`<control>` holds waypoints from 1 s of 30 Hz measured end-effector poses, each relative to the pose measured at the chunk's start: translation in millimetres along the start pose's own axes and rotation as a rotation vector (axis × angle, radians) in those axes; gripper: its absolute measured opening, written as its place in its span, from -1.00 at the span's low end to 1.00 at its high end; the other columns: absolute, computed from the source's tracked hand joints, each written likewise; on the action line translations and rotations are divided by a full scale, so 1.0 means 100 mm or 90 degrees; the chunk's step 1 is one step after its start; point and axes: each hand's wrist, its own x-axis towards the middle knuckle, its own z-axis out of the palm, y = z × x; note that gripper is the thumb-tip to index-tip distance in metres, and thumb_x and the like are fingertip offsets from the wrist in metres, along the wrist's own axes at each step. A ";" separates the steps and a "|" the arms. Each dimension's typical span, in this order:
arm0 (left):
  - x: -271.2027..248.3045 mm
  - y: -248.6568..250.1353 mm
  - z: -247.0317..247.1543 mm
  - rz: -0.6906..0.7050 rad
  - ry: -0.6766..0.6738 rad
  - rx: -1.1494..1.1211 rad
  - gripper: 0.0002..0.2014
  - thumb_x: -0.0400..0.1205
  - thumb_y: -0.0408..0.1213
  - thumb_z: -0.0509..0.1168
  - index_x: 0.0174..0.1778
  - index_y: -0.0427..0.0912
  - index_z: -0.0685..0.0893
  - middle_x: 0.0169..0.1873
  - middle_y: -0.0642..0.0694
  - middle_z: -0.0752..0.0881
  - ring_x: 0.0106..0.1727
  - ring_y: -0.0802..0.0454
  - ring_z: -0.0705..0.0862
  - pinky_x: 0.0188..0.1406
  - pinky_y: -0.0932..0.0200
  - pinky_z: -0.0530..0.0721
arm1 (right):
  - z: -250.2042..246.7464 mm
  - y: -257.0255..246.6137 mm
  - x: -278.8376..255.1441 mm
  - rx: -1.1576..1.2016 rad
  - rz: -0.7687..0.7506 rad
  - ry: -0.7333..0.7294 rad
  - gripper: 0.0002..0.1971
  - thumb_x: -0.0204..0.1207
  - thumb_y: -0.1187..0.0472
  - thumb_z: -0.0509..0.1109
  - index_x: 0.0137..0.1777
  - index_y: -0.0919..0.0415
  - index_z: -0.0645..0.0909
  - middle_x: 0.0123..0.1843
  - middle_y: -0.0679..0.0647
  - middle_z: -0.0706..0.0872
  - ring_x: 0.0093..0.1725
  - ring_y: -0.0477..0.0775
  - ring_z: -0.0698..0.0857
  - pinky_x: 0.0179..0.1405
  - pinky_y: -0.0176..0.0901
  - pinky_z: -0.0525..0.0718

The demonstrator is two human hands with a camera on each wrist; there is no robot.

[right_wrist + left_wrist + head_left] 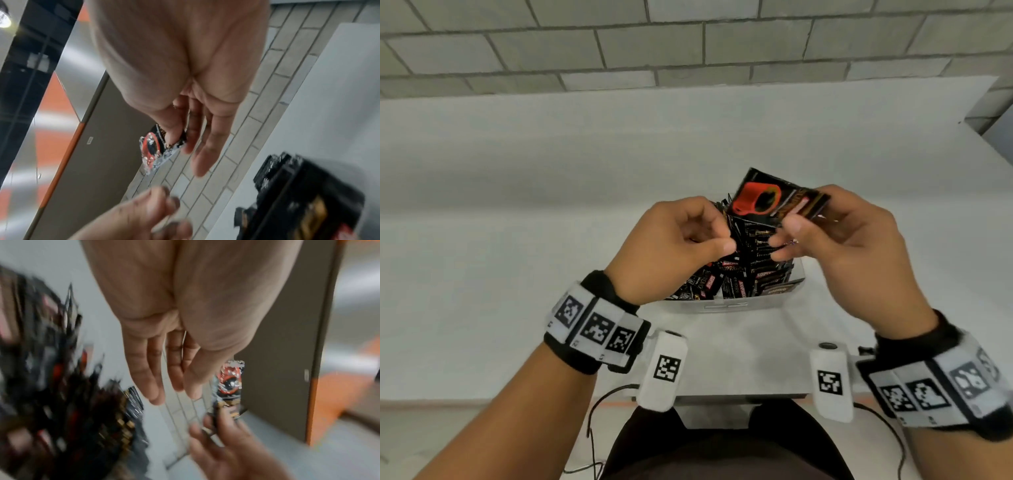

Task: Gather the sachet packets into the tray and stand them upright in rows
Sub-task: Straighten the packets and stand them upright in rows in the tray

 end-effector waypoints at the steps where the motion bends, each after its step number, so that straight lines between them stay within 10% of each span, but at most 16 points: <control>1: -0.01 -0.04 -0.05 0.012 -0.004 0.105 -0.90 0.57 -0.39 0.54 -0.09 -0.15 0.76 -0.20 0.03 0.82 -0.20 0.21 0.78 -0.10 0.25 0.72 | -0.08 0.01 0.01 0.011 0.012 -0.008 -0.86 0.68 0.42 0.35 0.13 0.27 0.70 -0.01 0.32 0.79 -0.12 0.32 0.81 -0.08 0.26 0.84; 4: -0.06 -0.15 -0.20 0.036 -0.048 0.347 -0.80 0.59 -0.37 0.50 -0.01 0.05 0.76 -0.08 0.23 0.70 -0.15 0.44 0.61 -0.09 0.49 0.48 | -0.33 0.02 0.00 -0.042 0.025 -0.083 -0.85 0.73 0.41 0.25 0.12 0.34 0.66 0.11 0.49 0.66 -0.05 0.39 0.80 0.00 0.34 0.80; 9: 0.13 -0.23 -0.56 0.034 0.022 0.459 -0.80 0.63 -0.16 0.45 0.15 0.13 0.71 0.15 0.10 0.63 0.18 0.10 0.61 0.24 0.03 0.63 | -0.61 -0.08 -0.05 -0.326 -0.024 -0.175 -0.82 0.58 0.43 0.46 -0.10 0.15 0.81 -0.09 0.08 0.72 -0.27 0.11 0.81 -0.14 0.15 0.77; 15: 0.69 0.05 -0.58 -0.046 -0.214 0.605 -0.35 0.58 0.02 0.51 0.58 0.18 0.42 0.48 0.04 0.52 0.41 0.02 0.55 0.37 0.02 0.54 | -0.57 -0.01 -0.06 -0.452 -0.071 -0.237 -0.74 0.49 0.39 0.57 0.00 -0.03 0.87 -0.12 -0.12 0.75 -0.26 -0.04 0.77 -0.29 -0.50 0.55; 23: 1.28 -0.17 0.00 -0.079 -0.311 0.691 -0.35 0.75 0.27 0.06 0.68 -0.04 0.32 0.52 -0.16 0.58 0.45 -0.16 0.60 0.44 -0.07 0.54 | -0.40 0.17 -0.01 -0.476 -0.102 -0.198 -0.75 0.40 0.37 0.63 -0.12 -0.02 0.75 -0.18 -0.20 0.75 -0.19 -0.06 0.74 -0.18 -0.16 0.72; 30: 1.32 -0.20 -0.06 -0.015 -0.259 0.724 -0.29 0.50 0.13 0.53 0.53 0.01 0.48 0.46 -0.13 0.39 0.48 -0.20 0.38 0.34 -0.11 0.51 | -0.47 0.09 0.01 -0.357 -0.119 -0.127 -0.79 0.43 0.45 0.61 -0.15 0.12 0.74 -0.19 -0.12 0.75 -0.18 0.05 0.75 -0.16 -0.06 0.80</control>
